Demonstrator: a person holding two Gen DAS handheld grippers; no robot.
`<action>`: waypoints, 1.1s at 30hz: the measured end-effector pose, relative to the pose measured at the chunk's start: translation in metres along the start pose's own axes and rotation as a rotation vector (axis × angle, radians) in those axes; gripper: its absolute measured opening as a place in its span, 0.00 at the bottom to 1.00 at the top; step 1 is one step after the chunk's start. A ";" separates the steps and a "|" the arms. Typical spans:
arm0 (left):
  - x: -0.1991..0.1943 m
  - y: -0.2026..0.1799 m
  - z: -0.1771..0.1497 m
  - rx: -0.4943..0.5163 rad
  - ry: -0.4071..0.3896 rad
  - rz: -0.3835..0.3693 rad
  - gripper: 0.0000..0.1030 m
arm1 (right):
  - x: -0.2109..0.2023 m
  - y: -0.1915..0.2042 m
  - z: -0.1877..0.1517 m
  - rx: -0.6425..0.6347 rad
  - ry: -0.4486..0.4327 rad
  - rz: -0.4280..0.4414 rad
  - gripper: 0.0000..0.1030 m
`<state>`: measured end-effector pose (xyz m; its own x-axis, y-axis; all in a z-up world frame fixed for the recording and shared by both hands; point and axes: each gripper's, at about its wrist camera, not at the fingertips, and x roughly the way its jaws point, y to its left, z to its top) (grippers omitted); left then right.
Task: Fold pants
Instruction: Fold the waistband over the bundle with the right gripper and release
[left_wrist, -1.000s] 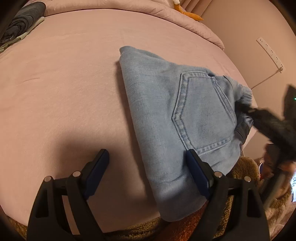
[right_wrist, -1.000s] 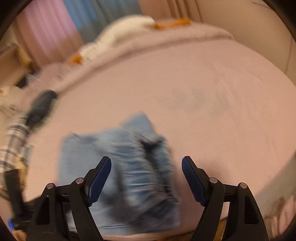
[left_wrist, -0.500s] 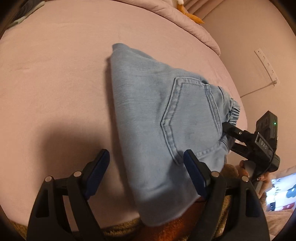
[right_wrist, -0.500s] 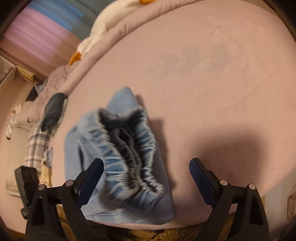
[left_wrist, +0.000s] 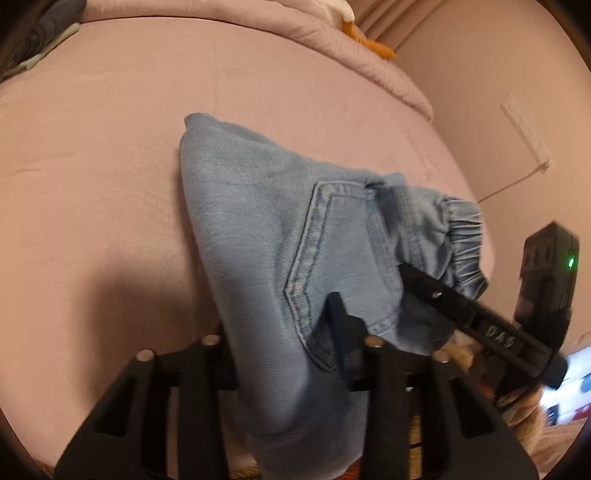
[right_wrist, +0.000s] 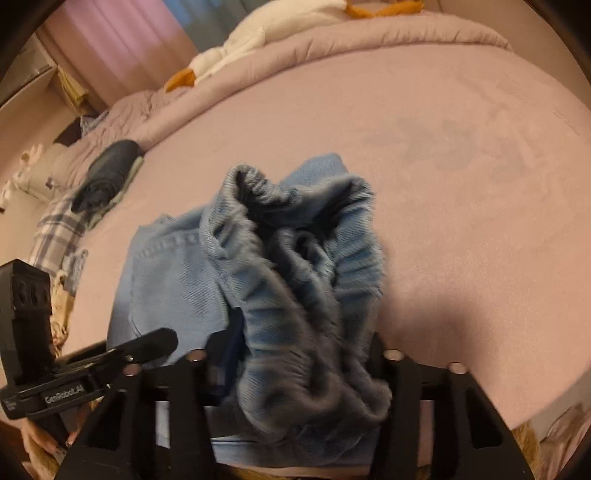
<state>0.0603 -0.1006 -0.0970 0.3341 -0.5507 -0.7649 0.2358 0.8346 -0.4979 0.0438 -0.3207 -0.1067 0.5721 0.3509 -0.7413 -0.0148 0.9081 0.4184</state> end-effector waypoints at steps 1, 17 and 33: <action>-0.007 0.001 0.000 -0.013 0.004 0.000 0.32 | -0.005 0.005 0.001 -0.006 -0.016 -0.011 0.46; -0.084 0.053 0.062 0.007 -0.170 0.155 0.32 | 0.012 0.115 0.056 -0.153 -0.082 0.045 0.45; -0.034 0.133 0.053 -0.095 -0.170 0.186 0.45 | 0.102 0.115 0.053 -0.096 0.058 -0.023 0.57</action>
<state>0.1284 0.0288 -0.1157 0.5144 -0.3751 -0.7712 0.0718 0.9150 -0.3971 0.1441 -0.1930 -0.1065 0.5251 0.3401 -0.7801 -0.0825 0.9327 0.3511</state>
